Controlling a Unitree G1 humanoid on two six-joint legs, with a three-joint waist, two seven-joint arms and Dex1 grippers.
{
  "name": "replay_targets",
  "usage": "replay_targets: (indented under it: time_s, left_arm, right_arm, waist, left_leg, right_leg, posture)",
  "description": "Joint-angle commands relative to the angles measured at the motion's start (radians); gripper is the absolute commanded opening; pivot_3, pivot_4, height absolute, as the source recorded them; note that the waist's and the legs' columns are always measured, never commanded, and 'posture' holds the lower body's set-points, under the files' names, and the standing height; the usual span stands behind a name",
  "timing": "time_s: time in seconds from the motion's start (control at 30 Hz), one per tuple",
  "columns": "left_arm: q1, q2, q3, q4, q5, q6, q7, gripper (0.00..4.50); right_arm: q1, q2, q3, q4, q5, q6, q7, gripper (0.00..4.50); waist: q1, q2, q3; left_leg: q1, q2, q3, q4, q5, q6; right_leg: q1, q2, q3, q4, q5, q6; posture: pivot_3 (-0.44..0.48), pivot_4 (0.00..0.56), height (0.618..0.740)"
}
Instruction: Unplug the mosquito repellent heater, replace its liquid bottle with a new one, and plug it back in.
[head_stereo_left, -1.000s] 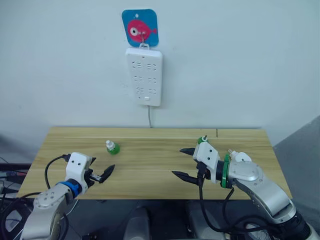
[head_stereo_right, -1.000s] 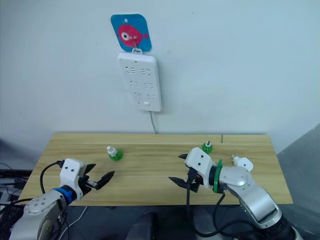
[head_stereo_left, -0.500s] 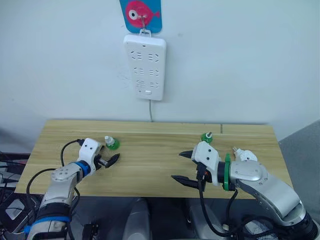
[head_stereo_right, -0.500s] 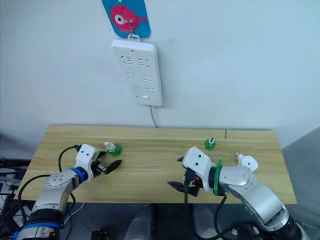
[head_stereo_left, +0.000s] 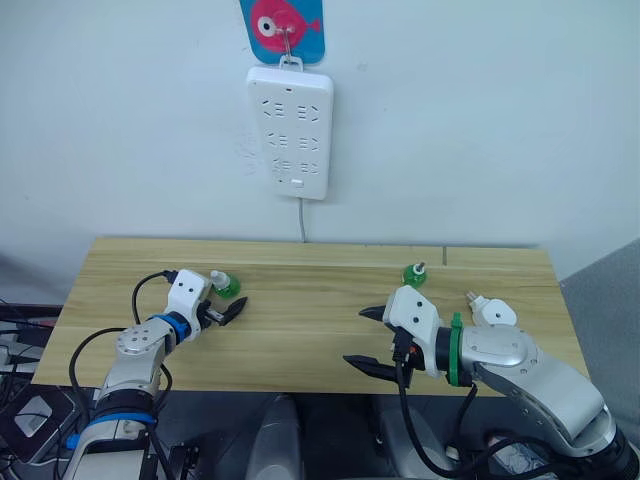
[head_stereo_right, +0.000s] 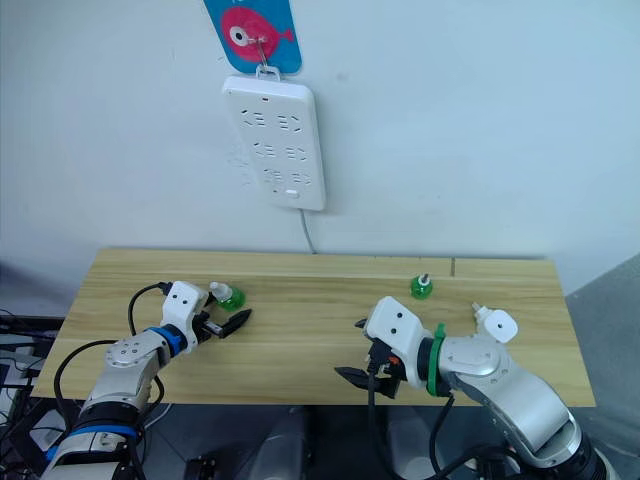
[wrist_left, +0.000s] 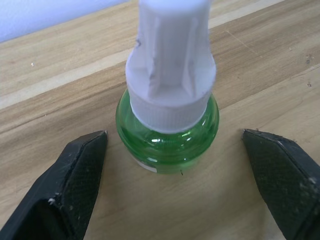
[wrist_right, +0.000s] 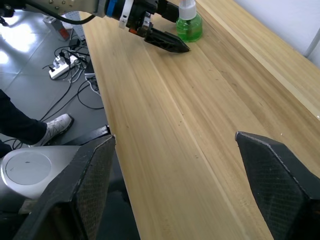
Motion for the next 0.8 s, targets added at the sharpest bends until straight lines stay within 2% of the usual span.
replay_targets:
  time_s: [0.03,0.13,0.23,0.4,0.43,0.6,0.8]
  left_arm:
    - [0.008,-0.014,-0.019,0.038,0.014,0.006,-0.016,4.50]
    - [-0.001,-0.019,-0.021,0.052,0.020,-0.004,-0.009,4.50]
    - [-0.008,-0.021,-0.023,0.065,0.023,-0.016,-0.010,3.94]
    - [-0.019,-0.029,-0.024,0.082,0.024,-0.045,-0.009,2.41]
    - [-0.019,-0.030,-0.025,0.084,0.025,-0.048,-0.009,2.22]
    - [0.019,-0.020,-0.035,0.036,0.025,-0.080,-0.040,2.22]
    - [0.114,0.012,-0.078,-0.292,-0.035,-0.007,-0.174,2.22]
  right_arm:
    - [0.010,-0.014,-0.019,-0.059,0.021,-0.001,-0.002,3.99]
    - [0.021,-0.031,-0.031,-0.066,0.027,0.002,-0.002,3.99]
    - [0.028,-0.041,-0.037,-0.074,0.035,0.005,-0.007,4.02]
    - [0.041,-0.044,-0.036,-0.086,0.038,0.009,-0.015,4.02]
    - [0.043,-0.044,-0.035,-0.088,0.038,0.010,-0.017,4.02]
    - [0.049,-0.048,-0.034,-0.092,0.039,0.008,-0.019,4.02]
    - [0.008,-0.020,-0.039,-0.065,0.044,-0.013,-0.014,4.02]
  waist:
    - [0.000,0.000,0.000]
    - [0.000,0.001,0.001]
    - [-0.001,0.001,0.002]
    - [-0.001,0.001,0.003]
    - [-0.001,0.001,0.003]
    - [-0.004,0.001,0.003]
    - [-0.012,-0.002,0.005]
  left_leg:
    - [0.000,0.000,0.000,0.000,0.000,0.000]
    - [0.000,0.000,0.000,0.000,0.000,0.000]
    - [0.000,0.000,0.000,0.000,0.000,0.000]
    - [0.000,0.000,0.001,-0.001,0.000,0.000]
    - [0.000,0.000,0.001,-0.001,0.000,0.000]
    - [0.000,0.000,0.001,-0.002,0.000,0.000]
    - [-0.001,0.001,0.001,-0.004,0.000,0.000]
  right_leg:
    - [0.000,0.000,0.000,0.000,0.000,0.000]
    - [0.000,0.000,0.000,0.000,-0.001,0.001]
    - [0.000,0.000,0.000,0.000,-0.001,0.001]
    - [0.000,0.000,0.000,-0.002,-0.001,0.002]
    - [0.000,0.000,0.001,-0.002,-0.001,0.002]
    - [0.000,0.000,0.001,-0.003,-0.001,0.002]
    - [-0.001,-0.002,0.001,-0.004,-0.001,0.002]
  posture:
    - [-0.152,0.359,0.710]
    - [-0.165,0.360,0.710]
    - [-0.165,0.360,0.710]
    - [-0.171,0.360,0.710]
    - [-0.179,0.358,0.710]
    - [-0.184,0.352,0.710]
    - [-0.172,0.327,0.710]
